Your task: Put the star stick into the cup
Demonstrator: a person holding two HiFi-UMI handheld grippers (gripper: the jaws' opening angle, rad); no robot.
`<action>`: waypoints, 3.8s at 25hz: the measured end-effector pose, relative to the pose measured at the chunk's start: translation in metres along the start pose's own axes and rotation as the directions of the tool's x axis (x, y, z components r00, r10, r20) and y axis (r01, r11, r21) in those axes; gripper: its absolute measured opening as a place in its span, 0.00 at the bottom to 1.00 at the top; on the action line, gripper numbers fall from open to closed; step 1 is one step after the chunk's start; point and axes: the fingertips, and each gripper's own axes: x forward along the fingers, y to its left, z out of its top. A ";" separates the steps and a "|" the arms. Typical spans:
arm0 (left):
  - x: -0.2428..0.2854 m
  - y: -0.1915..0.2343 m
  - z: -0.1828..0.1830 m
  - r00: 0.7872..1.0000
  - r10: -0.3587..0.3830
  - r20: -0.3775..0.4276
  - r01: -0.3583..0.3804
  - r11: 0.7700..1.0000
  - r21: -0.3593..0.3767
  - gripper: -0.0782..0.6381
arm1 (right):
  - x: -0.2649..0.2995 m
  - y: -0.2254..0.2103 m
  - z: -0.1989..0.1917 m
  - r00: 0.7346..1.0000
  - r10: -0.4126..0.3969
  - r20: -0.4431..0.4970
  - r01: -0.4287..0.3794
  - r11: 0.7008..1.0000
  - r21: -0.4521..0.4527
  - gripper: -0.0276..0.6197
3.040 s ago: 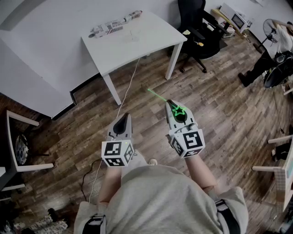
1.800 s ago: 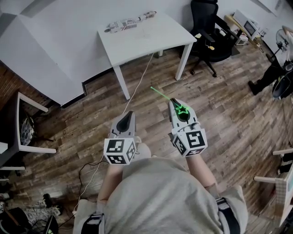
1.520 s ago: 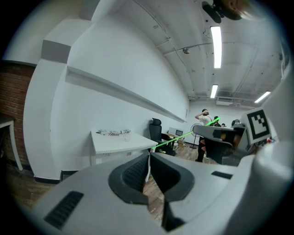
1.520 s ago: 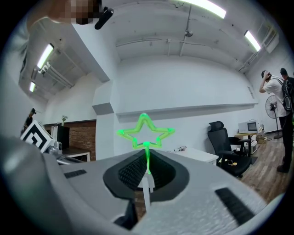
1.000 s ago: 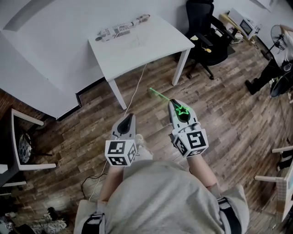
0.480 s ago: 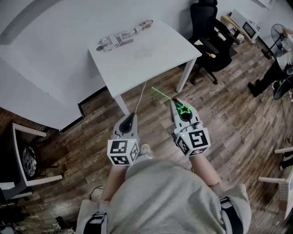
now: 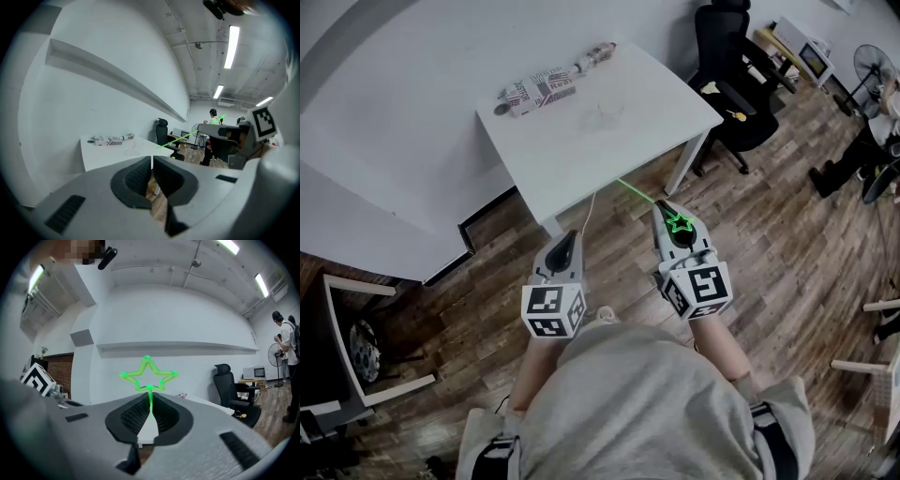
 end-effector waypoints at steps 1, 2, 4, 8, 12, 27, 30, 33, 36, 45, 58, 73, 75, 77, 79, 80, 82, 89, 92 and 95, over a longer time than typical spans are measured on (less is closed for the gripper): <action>0.005 0.005 0.001 1.000 -0.002 -0.004 0.002 1.000 0.000 0.13 | 0.006 -0.001 0.000 1.000 -0.006 0.001 0.006 1.000 0.001 0.07; 0.009 0.009 0.002 1.000 -0.004 -0.007 0.004 1.000 0.001 0.13 | 0.012 -0.003 -0.001 1.000 -0.011 0.002 0.011 1.000 0.003 0.07; 0.017 0.016 0.003 1.000 -0.008 -0.010 0.008 1.000 0.002 0.13 | 0.022 -0.004 -0.002 1.000 -0.017 0.004 0.017 1.000 0.004 0.07; 0.032 0.029 0.005 1.000 -0.017 -0.010 0.017 1.000 0.003 0.13 | 0.043 -0.008 -0.006 1.000 -0.028 0.003 0.028 1.000 0.001 0.07; 0.046 0.043 0.008 0.999 -0.028 -0.020 0.028 1.000 0.002 0.13 | 0.063 -0.010 -0.004 0.999 -0.042 0.009 0.042 0.999 0.001 0.07; 0.107 0.063 0.009 0.999 -0.019 -0.045 0.019 1.000 -0.020 0.13 | 0.112 -0.058 -0.014 0.997 -0.077 -0.010 0.077 0.997 -0.004 0.07; 0.134 0.068 0.015 0.999 -0.013 -0.046 0.012 1.000 -0.010 0.13 | 0.136 -0.078 -0.017 0.997 -0.076 -0.010 0.076 0.997 -0.002 0.07; 0.162 0.070 0.028 0.999 -0.021 -0.039 0.021 1.000 0.005 0.13 | 0.160 -0.099 -0.016 0.997 -0.077 -0.011 0.077 0.997 0.000 0.07; 0.189 0.074 0.043 0.999 -0.018 -0.038 0.018 1.000 0.014 0.13 | 0.184 -0.119 -0.014 0.997 -0.074 -0.014 0.074 0.997 -0.005 0.07; 0.257 0.080 0.064 0.999 0.006 -0.042 -0.006 1.000 0.000 0.13 | 0.251 -0.163 -0.029 0.997 -0.026 -0.072 0.025 0.999 -0.022 0.07; 0.323 0.106 0.058 0.992 0.086 -0.093 -0.089 0.995 -0.033 0.13 | 0.332 -0.191 -0.095 0.976 0.081 -0.202 -0.083 0.997 -0.003 0.07; 0.359 0.121 0.056 0.986 0.122 -0.113 -0.128 0.991 -0.047 0.13 | 0.375 -0.197 -0.141 0.944 0.153 -0.293 -0.161 0.987 -0.005 0.07; 0.360 0.121 0.054 0.985 0.124 -0.117 -0.130 0.990 -0.048 0.13 | 0.377 -0.196 -0.140 0.945 0.161 -0.283 -0.171 0.985 -0.012 0.07; 0.361 0.122 0.052 0.985 0.125 -0.121 -0.132 0.990 -0.048 0.13 | 0.380 -0.196 -0.140 0.946 0.166 -0.279 -0.177 0.984 -0.014 0.07; 0.362 0.123 0.052 0.984 0.126 -0.122 -0.133 0.990 -0.049 0.13 | 0.382 -0.196 -0.140 0.946 0.168 -0.277 -0.178 0.984 -0.011 0.07; 0.363 0.123 0.052 0.984 0.127 -0.122 -0.133 0.990 -0.049 0.13 | 0.383 -0.196 -0.140 0.947 0.169 -0.275 -0.178 0.984 -0.009 0.07; 0.363 0.122 0.054 0.984 0.127 -0.122 -0.134 0.990 -0.049 0.13 | 0.383 -0.196 -0.140 0.946 0.170 -0.277 -0.179 0.984 -0.005 0.08; 0.362 0.117 0.056 0.986 0.122 -0.117 -0.128 0.991 -0.042 0.13 | 0.376 -0.192 -0.154 0.925 0.194 -0.328 -0.202 0.979 0.010 0.15; 0.358 0.116 0.056 0.986 0.125 -0.113 -0.130 0.991 -0.042 0.13 | 0.374 -0.191 -0.157 0.922 0.192 -0.335 -0.199 0.980 0.014 0.20; 0.353 0.116 0.055 0.985 0.128 -0.113 -0.133 0.990 -0.044 0.13 | 0.370 -0.189 -0.158 0.919 0.192 -0.344 -0.198 0.980 0.018 0.25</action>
